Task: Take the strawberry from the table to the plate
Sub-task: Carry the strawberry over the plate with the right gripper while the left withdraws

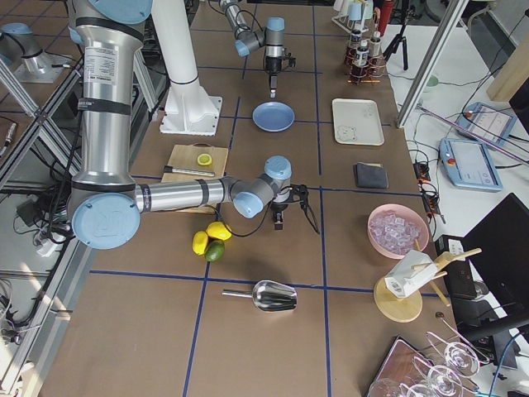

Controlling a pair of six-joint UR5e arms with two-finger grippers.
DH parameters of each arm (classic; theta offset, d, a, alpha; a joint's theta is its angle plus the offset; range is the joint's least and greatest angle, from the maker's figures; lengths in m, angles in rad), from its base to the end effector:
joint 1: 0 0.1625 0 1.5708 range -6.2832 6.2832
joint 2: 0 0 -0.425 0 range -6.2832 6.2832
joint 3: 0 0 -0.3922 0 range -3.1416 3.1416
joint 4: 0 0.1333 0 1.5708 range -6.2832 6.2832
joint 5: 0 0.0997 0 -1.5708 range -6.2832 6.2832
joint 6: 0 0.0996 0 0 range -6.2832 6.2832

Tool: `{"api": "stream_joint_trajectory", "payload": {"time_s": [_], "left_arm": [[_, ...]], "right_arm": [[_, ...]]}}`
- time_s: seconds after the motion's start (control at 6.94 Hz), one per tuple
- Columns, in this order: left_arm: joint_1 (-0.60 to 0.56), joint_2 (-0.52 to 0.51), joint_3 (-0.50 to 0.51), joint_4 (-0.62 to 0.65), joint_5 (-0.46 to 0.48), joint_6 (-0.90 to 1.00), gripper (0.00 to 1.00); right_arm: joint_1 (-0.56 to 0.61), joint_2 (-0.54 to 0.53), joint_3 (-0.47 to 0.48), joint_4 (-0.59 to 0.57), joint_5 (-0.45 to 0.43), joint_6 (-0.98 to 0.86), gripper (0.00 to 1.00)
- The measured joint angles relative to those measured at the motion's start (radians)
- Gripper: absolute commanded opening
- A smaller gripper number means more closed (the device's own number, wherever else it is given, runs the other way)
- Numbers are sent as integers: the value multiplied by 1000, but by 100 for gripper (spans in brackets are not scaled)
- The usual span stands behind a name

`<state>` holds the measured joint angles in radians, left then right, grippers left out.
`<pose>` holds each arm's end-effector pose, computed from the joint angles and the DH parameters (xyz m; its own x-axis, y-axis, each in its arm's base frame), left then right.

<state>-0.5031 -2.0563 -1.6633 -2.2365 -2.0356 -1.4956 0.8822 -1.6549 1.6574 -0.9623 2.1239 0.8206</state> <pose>0.5207 -0.3878 0.2583 0.2851 -0.0803 -0.9551 0.0378 0.9967 -0.0725 -0.2468 -0.4273 0.5972 0.6981 -0.0646 0.7130 0.0143 0.9970 0.0764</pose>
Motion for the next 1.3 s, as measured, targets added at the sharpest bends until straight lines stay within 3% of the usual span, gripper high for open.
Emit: {"api": "stream_joint_trajectory", "payload": {"time_s": [0.43, 0.72, 1.01, 1.3], "left_arm": [[-1, 6, -15, 0, 0, 0, 88], [-2, 10, -37, 0, -1, -1, 89], [-15, 12, -70, 0, -3, -2, 89], [-67, 70, -157, 1, -21, 4, 89]], "right_arm": [[2, -8, 34, -7, 12, 14, 0], [-8, 16, 121, -33, 22, 163, 0], [-84, 141, 159, -44, 11, 403, 0], [-215, 325, 160, -92, -57, 638, 0]]}}
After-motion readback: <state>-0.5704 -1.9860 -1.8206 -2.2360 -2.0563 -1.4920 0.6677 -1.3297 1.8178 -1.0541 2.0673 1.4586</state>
